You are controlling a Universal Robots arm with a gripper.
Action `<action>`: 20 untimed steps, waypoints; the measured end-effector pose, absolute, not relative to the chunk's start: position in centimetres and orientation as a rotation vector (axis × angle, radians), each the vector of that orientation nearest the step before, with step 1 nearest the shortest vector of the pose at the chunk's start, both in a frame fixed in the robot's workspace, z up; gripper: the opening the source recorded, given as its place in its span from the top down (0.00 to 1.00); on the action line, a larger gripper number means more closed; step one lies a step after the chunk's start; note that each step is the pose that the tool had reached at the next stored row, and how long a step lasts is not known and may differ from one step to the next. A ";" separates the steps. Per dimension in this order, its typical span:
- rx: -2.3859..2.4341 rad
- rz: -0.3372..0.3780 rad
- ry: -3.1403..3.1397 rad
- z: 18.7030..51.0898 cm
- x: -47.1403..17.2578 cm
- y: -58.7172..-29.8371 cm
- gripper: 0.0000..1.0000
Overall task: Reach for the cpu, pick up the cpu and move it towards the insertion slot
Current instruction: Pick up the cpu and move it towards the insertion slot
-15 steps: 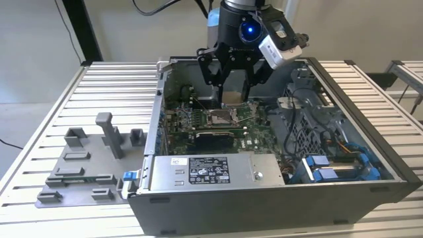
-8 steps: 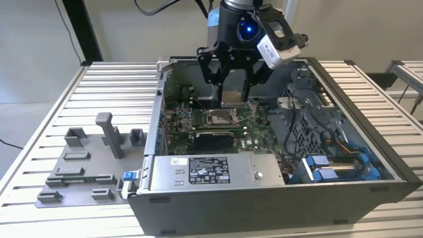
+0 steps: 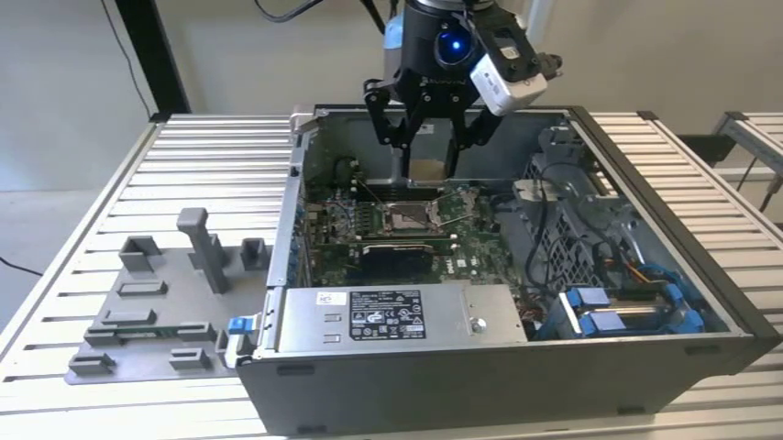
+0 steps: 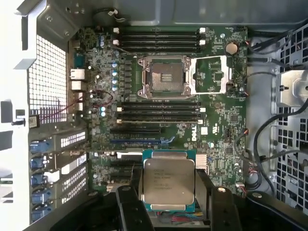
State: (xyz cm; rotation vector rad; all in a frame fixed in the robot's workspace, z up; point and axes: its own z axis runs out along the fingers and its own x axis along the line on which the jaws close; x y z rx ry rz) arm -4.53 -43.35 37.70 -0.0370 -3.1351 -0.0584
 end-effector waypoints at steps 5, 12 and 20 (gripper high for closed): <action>-0.038 -0.058 -3.135 37.7 -4.5 -42.4 1.00; -0.038 -0.058 -3.135 37.6 -4.5 -40.9 1.00; -0.040 -0.057 -3.135 36.8 -4.4 -39.3 1.00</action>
